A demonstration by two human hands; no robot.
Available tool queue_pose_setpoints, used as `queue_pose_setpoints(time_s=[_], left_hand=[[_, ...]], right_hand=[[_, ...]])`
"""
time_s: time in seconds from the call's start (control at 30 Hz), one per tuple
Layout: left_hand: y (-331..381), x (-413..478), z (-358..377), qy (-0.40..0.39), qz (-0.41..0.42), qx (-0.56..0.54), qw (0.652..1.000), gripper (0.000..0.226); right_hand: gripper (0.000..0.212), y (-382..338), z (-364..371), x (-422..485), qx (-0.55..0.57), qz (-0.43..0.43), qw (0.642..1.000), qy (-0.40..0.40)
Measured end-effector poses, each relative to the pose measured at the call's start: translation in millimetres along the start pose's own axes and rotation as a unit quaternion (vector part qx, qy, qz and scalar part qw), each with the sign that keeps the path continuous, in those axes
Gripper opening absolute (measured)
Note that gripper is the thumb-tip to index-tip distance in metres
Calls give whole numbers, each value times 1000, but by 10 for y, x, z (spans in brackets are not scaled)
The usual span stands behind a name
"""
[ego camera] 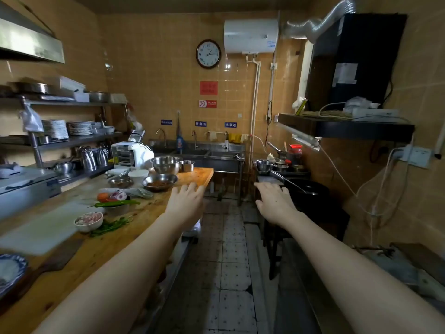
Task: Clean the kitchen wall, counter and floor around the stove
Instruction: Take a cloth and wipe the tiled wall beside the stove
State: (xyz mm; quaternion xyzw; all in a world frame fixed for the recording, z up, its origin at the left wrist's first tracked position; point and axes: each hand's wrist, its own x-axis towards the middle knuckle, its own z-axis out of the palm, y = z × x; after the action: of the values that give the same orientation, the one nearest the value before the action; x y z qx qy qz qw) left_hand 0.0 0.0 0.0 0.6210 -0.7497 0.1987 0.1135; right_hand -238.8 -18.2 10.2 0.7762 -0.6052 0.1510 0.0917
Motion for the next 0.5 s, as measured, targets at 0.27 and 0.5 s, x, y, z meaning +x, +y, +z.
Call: queue_pose_setpoints(time_s=[0.27, 0.5], left_hand=[[-507, 282, 337, -25, -15, -13, 999, 39], [-644, 471, 595, -48, -23, -34, 998, 37]], right_hand=[[49, -244, 260, 478, 0, 5, 1000, -20], [54, -368, 564, 807, 12, -13, 997, -79]])
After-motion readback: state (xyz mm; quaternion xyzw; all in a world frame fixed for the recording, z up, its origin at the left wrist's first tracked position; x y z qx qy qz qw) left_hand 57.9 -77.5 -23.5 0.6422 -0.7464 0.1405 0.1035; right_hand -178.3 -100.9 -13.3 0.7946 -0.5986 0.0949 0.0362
